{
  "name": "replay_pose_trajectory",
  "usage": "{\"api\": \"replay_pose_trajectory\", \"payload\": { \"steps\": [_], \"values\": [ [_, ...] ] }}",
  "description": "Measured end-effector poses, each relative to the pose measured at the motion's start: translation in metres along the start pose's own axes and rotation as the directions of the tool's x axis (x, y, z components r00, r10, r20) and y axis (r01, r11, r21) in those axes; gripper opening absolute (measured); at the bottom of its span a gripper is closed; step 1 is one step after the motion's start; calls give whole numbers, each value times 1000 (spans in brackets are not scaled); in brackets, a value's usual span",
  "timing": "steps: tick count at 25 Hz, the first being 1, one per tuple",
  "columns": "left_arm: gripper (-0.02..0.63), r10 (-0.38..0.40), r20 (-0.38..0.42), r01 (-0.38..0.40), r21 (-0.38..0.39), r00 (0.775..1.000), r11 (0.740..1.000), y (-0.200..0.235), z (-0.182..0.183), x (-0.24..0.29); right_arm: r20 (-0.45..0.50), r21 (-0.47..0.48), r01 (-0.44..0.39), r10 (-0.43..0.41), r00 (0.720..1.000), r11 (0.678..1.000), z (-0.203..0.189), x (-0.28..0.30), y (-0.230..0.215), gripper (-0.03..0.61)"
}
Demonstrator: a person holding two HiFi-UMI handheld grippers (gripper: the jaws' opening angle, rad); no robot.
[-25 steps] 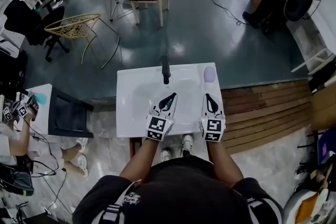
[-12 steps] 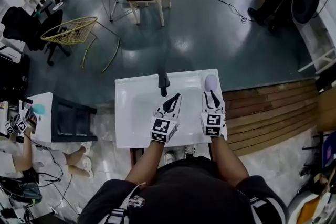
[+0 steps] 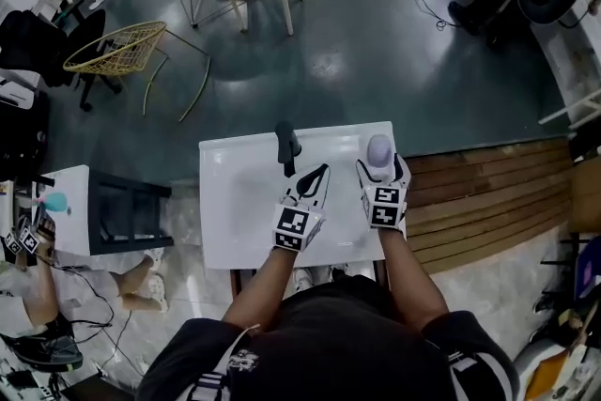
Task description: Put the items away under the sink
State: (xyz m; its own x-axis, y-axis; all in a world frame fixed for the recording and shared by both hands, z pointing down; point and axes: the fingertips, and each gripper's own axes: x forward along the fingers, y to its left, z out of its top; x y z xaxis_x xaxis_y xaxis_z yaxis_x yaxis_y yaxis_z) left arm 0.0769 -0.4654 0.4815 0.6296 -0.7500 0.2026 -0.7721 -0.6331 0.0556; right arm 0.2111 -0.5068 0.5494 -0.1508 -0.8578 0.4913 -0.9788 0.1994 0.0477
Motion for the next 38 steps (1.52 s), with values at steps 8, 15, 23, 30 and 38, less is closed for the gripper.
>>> {"api": "replay_pose_trajectory", "payload": {
  "steps": [8, 15, 23, 30, 38],
  "values": [
    [6, -13, -30, 12, -5, 999, 1000, 4, -13, 18, -151, 40, -14, 20, 988, 999, -35, 39, -9, 472],
    [6, -3, -40, 3, -13, 999, 1000, 8, -16, 21, -234, 52, -18, 29, 972, 999, -51, 52, -12, 476],
    [6, 8, -37, -9, -24, 999, 1000, 7, -16, 21, -261, 46, -6, 17, 965, 999, -51, 52, -17, 470],
    [6, 6, -30, -7, -25, 1000, 1000, 3, -13, 15, -232, 41, -23, 32, 972, 999, -47, 50, -17, 457],
    [6, 4, -18, -5, -21, 1000, 1000, -4, -12, -3, -167, 29, -35, 39, 985, 999, -26, 19, -6, 456]
  ]
}}
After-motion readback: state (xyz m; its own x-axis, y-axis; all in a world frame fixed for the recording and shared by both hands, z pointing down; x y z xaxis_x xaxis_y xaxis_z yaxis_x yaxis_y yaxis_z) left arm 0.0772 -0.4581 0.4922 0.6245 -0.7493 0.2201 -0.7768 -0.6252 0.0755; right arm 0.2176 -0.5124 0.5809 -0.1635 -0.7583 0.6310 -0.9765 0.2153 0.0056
